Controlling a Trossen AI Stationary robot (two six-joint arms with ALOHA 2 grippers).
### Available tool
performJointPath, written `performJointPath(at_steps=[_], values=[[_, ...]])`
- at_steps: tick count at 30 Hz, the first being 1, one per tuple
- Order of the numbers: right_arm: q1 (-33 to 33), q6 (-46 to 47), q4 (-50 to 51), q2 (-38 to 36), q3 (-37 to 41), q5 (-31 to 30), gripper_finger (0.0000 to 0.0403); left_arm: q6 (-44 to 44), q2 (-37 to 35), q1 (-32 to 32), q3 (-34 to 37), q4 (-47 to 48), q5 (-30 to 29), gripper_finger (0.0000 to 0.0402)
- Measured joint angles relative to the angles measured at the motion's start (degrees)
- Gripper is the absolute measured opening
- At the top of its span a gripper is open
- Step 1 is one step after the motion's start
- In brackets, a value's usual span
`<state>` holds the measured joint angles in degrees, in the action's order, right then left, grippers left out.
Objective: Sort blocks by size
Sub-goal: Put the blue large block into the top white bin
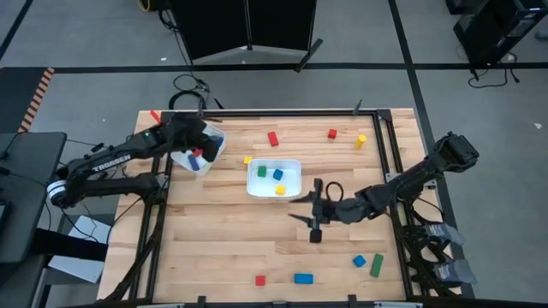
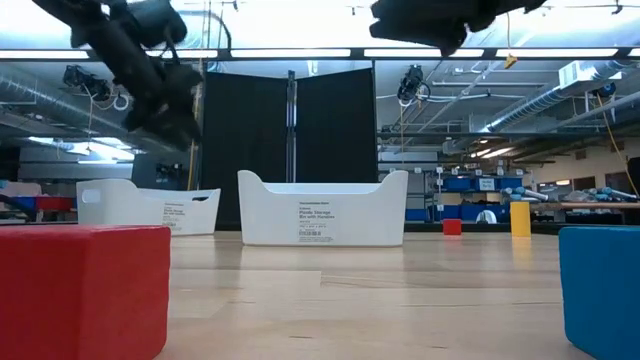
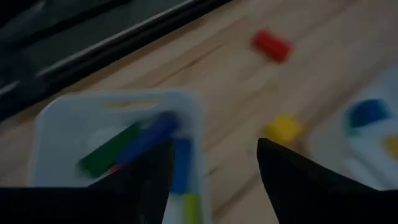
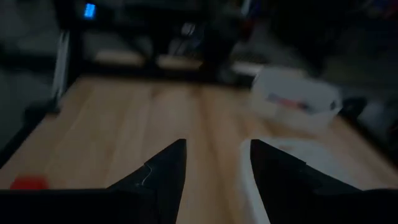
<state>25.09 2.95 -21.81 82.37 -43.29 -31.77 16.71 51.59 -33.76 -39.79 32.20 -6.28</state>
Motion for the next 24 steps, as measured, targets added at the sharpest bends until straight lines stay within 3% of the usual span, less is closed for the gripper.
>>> performJointPath(at_steps=[7, 14, 24], values=[[4.4, 6.9, 19.1, 0.0, -6.5, 7.1, 0.0199, 0.3, -5.2, 16.3, 0.0, -3.7, -0.8, 0.0217], [10.2, 16.2, 20.1, 4.9, -7.3, 13.9, 0.0236, 3.6, -4.3, 32.8, 0.0, -7.1, -12.0, 0.0199], [16.3, 22.6, 26.4, 20.5, -17.2, 15.2, 0.0278, 7.6, -3.5, 41.9, 0.0, -9.0, -19.7, 0.0195]])
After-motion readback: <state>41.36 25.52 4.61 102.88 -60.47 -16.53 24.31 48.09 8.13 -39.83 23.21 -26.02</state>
